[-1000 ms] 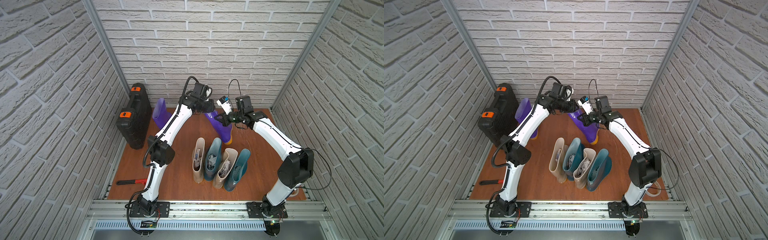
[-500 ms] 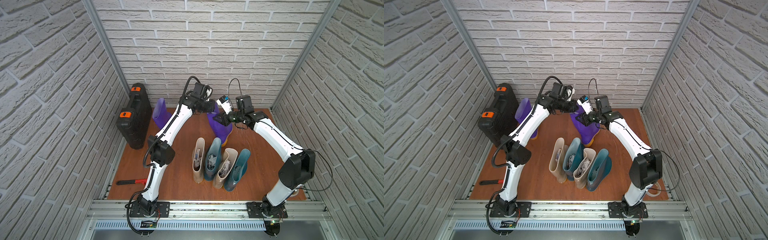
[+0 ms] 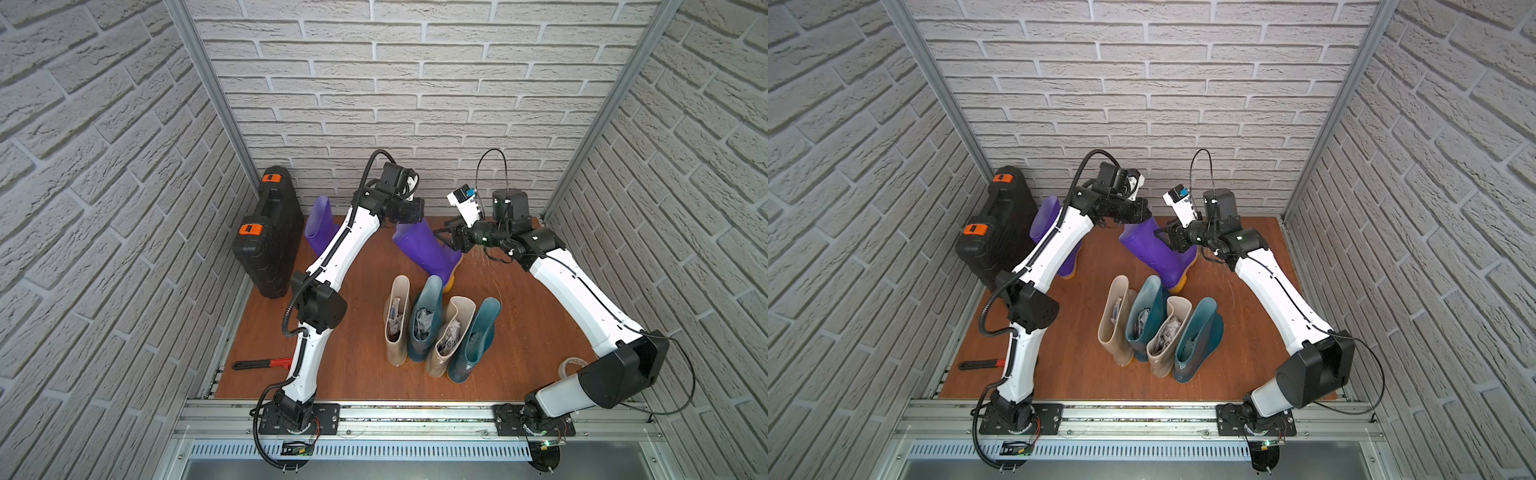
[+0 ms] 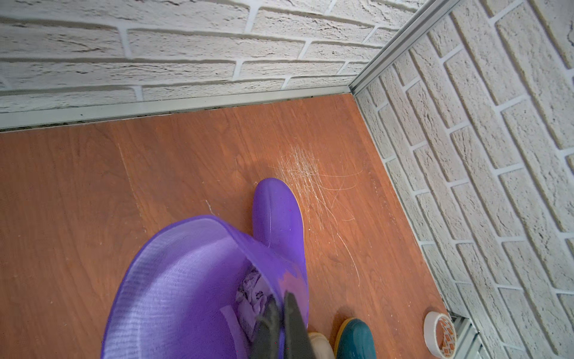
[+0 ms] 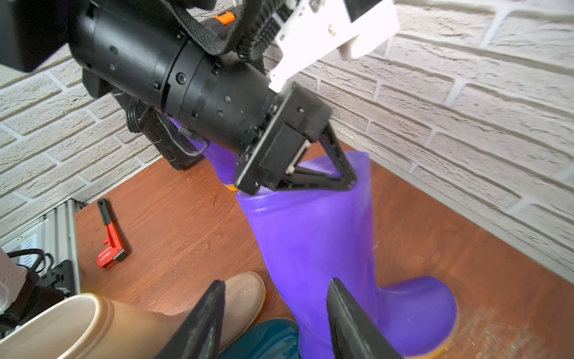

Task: Match and arrange rain boots in pairs
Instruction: Pick up the rain boot at the center of the board, then pair a pair of rain boots at the center of the board.

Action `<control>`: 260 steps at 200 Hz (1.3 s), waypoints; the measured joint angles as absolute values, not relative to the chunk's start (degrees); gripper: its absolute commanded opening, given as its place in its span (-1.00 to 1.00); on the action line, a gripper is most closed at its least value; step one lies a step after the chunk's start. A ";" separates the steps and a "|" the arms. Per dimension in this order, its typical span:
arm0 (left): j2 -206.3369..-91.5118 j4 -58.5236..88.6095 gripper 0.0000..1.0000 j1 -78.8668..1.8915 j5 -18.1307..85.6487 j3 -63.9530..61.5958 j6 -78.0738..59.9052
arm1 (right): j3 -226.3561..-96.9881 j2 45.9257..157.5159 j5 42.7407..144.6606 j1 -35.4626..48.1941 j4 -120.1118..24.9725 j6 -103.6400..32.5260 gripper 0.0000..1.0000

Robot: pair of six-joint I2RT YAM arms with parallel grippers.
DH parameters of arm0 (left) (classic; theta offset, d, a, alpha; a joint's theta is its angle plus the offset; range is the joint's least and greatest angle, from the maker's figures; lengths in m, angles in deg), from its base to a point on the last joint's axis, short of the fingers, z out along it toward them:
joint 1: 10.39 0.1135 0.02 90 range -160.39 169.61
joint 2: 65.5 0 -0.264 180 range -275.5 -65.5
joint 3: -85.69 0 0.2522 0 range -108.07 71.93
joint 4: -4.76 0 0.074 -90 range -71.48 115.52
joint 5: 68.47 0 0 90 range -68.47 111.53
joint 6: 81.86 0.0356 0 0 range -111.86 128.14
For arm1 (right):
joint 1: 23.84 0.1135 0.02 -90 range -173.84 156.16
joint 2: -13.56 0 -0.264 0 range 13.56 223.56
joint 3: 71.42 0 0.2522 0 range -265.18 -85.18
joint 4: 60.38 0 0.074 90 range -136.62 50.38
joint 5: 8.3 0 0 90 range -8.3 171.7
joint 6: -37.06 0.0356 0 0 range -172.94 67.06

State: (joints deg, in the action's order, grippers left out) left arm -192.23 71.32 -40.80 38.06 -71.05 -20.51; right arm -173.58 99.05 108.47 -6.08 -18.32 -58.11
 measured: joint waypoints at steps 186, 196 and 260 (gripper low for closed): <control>-176.69 73.55 -1.00 -27.95 33.80 -54.11 -14.34 | -163.86 92.67 97.73 -6.08 -13.32 -50.33 0.15; -175.97 73.11 -1.00 -27.89 33.30 -52.30 -14.41 | -163.83 92.67 97.49 -6.08 -13.10 -50.26 0.15; -170.22 65.92 -1.00 -27.78 28.69 -42.40 -16.57 | -163.81 92.67 96.93 -6.08 -12.47 -50.07 0.14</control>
